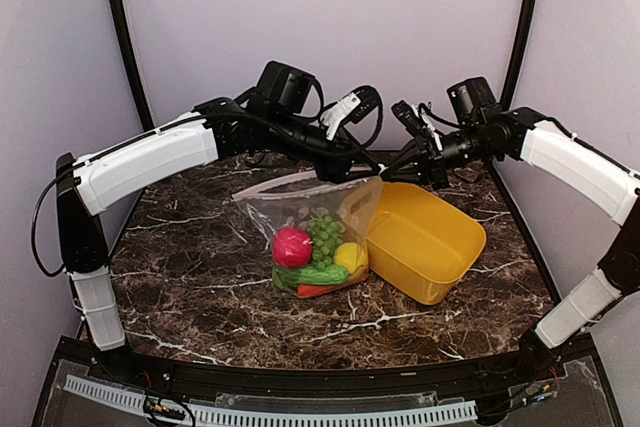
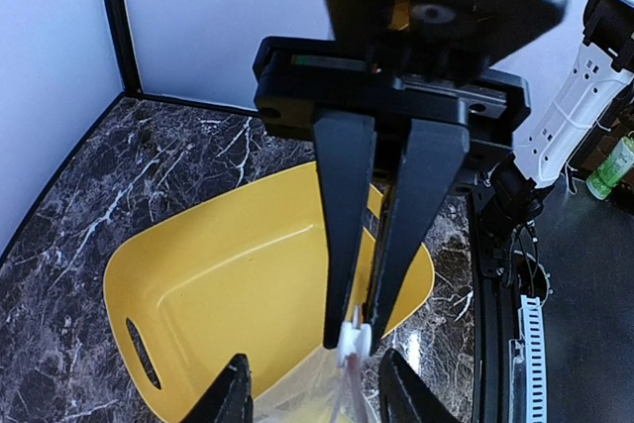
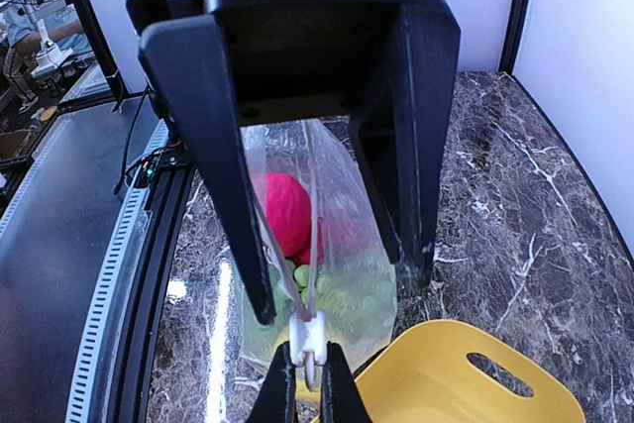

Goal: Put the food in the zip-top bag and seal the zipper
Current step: Pass from the right arm to the left

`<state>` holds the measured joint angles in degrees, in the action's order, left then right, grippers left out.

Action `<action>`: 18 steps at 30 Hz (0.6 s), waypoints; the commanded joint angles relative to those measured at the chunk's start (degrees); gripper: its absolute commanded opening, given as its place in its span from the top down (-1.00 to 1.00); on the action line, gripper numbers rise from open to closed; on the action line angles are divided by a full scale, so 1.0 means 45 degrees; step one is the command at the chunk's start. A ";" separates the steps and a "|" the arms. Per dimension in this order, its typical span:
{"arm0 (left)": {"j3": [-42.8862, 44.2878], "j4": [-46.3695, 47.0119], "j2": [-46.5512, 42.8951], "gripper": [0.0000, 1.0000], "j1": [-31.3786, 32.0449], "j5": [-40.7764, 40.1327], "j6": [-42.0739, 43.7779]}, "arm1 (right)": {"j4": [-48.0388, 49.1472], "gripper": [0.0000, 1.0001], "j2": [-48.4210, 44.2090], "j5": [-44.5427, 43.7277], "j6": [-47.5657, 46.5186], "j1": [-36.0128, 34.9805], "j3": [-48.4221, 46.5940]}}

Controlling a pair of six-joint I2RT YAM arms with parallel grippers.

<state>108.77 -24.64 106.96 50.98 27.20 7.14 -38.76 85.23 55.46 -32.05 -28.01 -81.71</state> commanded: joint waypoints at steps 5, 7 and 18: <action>0.0584 -0.0557 0.0351 0.34 0.0077 0.0600 0.0148 | 0.0361 1.00 -0.0244 -0.0115 0.0206 -0.0162 0.0014; 0.0588 -0.0576 0.0375 0.48 0.0077 0.0697 0.0162 | 0.0370 0.99 -0.0256 -0.0151 0.0198 -0.0159 0.0031; 0.0580 -0.0367 0.0460 0.95 0.0077 0.1466 0.0292 | 0.0464 0.61 -0.0239 -0.0493 0.0390 -0.0162 0.0098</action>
<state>109.80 -25.58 108.86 51.00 31.35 7.70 -38.70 85.23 54.19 -31.03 -28.16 -81.71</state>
